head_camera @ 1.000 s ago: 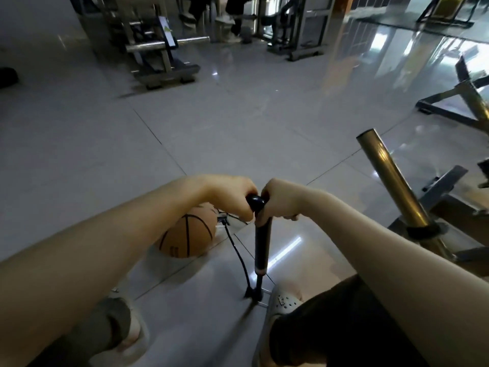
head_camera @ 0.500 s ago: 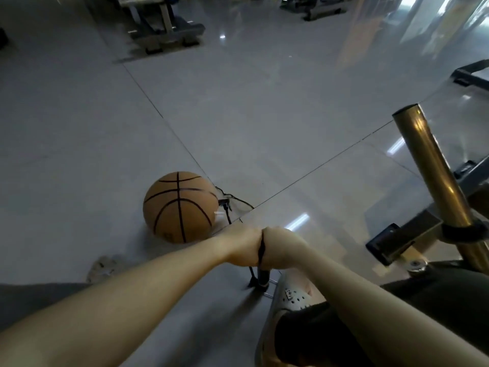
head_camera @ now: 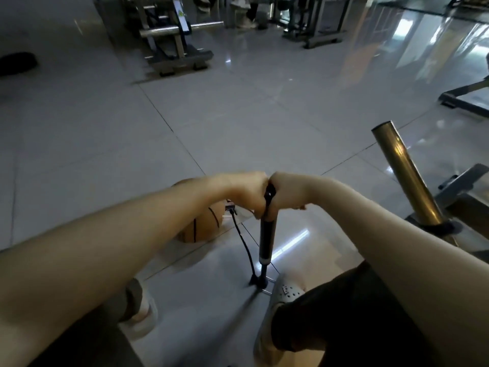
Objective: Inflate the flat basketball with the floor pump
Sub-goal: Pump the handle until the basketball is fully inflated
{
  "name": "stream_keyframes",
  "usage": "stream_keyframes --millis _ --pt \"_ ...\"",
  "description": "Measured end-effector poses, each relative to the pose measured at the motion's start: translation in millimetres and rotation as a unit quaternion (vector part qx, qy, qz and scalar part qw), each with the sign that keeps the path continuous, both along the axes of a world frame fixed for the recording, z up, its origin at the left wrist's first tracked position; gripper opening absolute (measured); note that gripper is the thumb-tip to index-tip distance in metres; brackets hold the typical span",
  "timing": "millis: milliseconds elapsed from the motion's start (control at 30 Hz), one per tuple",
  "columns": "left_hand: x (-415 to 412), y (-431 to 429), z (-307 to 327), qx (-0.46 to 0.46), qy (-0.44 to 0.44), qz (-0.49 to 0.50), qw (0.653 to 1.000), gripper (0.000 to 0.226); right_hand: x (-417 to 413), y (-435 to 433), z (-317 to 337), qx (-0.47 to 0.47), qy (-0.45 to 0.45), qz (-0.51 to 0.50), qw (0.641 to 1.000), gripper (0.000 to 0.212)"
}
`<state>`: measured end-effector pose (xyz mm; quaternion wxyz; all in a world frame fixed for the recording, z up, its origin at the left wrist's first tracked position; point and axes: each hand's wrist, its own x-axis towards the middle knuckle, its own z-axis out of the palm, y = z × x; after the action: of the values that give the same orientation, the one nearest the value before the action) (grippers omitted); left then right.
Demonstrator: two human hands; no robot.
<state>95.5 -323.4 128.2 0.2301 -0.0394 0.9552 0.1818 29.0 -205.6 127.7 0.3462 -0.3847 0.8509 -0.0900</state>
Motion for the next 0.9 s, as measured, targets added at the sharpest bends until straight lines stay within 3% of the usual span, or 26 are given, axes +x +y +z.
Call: stream_keyframes --millis 100,233,467,567,767,900 --pt "-4.5 -3.6 13.0 0.008 0.001 0.001 1.000 0.019 -1.9 -1.3 9.5 -0.023 0.005 -0.030 0.999 0.032" --pt "2.4 7.0 -54.8 0.002 -0.012 0.000 1.000 0.007 11.6 2.8 -58.6 0.021 0.039 -0.013 0.999 0.036" --pt "22.8 6.1 -141.9 -0.011 0.018 0.008 1.000 0.018 29.3 -0.1 -129.8 0.092 0.094 0.034 0.991 0.022" --pt "37.6 11.8 -159.4 -0.025 0.009 0.008 1.000 0.005 40.4 1.2 -145.3 0.101 0.112 0.050 0.987 0.026" --pt "43.5 20.9 -130.6 -0.029 -0.018 -0.003 0.999 0.004 51.5 11.6 -128.2 0.105 0.095 0.030 0.989 0.035" --pt "30.7 8.6 -64.6 -0.006 -0.019 0.004 1.000 0.010 33.8 5.3 -65.4 0.045 0.069 0.022 0.996 0.033"
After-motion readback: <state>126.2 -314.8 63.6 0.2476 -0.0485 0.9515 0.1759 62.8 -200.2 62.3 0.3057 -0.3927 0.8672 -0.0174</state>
